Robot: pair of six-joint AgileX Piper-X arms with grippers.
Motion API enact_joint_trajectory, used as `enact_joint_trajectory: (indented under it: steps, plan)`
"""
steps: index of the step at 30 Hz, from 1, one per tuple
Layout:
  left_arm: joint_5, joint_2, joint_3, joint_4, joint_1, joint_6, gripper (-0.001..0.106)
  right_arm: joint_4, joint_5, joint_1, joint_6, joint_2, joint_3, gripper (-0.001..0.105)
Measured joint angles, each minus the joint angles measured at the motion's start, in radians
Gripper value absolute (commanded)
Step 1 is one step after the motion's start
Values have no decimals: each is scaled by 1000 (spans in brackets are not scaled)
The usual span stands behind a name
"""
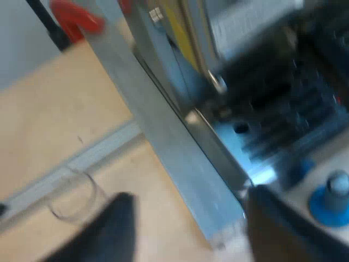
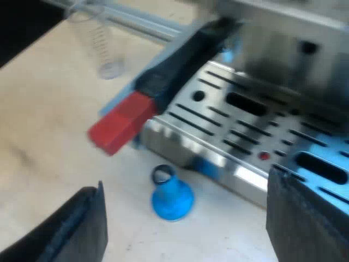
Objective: Put the handle in the coffee machine
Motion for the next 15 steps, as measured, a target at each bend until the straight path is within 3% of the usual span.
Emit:
enact_joint_trajectory:
  steps: [1, 4, 5, 9, 11, 15]
  plan:
    - [0, 0, -12, -5, 0, -6, 78, 6, -2, 0, 0, 0, 0, 62]
    - [3, 0, -77, -1, 0, -29, 78, 168, -73, -99, 0, 3, -110, 62]
    - [2, 0, -105, -2, 0, -44, 78, 230, -80, -150, 0, 6, -172, 62]
    - [8, 0, -148, -2, 0, -59, 78, 291, -77, -242, -13, 4, -274, 62]
    - [12, 0, -180, -8, 0, -73, 78, 348, -77, -381, -33, -17, -349, 62]
    - [12, -3, -205, -5, 0, -124, 78, 382, -84, -571, -48, -39, -353, 62]
